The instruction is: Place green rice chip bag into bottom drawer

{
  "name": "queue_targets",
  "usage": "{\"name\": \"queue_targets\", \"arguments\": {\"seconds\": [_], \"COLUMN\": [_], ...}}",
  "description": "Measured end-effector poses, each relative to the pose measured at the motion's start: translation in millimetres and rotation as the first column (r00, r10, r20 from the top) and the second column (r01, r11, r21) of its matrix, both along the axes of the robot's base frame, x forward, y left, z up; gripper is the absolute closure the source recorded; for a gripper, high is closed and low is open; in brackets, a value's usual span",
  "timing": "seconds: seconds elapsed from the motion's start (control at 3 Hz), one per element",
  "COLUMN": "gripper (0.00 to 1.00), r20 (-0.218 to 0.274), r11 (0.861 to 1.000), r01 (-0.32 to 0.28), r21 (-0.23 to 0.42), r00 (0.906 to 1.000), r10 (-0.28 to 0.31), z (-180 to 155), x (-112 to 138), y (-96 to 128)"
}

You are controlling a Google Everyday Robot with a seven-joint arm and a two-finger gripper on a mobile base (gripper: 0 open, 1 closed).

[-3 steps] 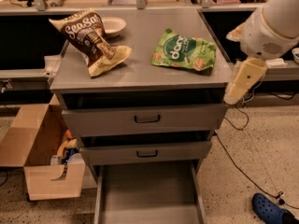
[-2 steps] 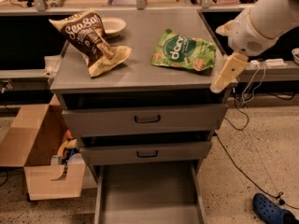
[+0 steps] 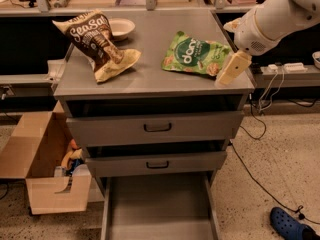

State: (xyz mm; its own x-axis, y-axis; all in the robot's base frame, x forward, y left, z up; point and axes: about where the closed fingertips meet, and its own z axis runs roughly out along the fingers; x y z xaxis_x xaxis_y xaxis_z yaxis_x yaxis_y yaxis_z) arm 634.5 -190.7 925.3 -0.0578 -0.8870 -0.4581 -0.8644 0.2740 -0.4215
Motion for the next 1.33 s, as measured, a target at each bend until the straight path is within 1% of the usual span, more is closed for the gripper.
{"name": "queue_targets", "arguments": {"seconds": [0.33, 1.0, 1.33], "gripper": [0.0, 0.0, 0.0], "r20": [0.022, 0.048, 0.05], "r11": [1.0, 0.998, 0.997], "r01": [-0.002, -0.02, -0.006], "r21": [0.001, 0.053, 0.071], "r00": [0.9998, 0.9987, 0.9987], "r10": [0.002, 0.017, 0.002], "z": [-5, -16, -23], "x": [19, 90, 116], "y": [-4, 10, 10]}}
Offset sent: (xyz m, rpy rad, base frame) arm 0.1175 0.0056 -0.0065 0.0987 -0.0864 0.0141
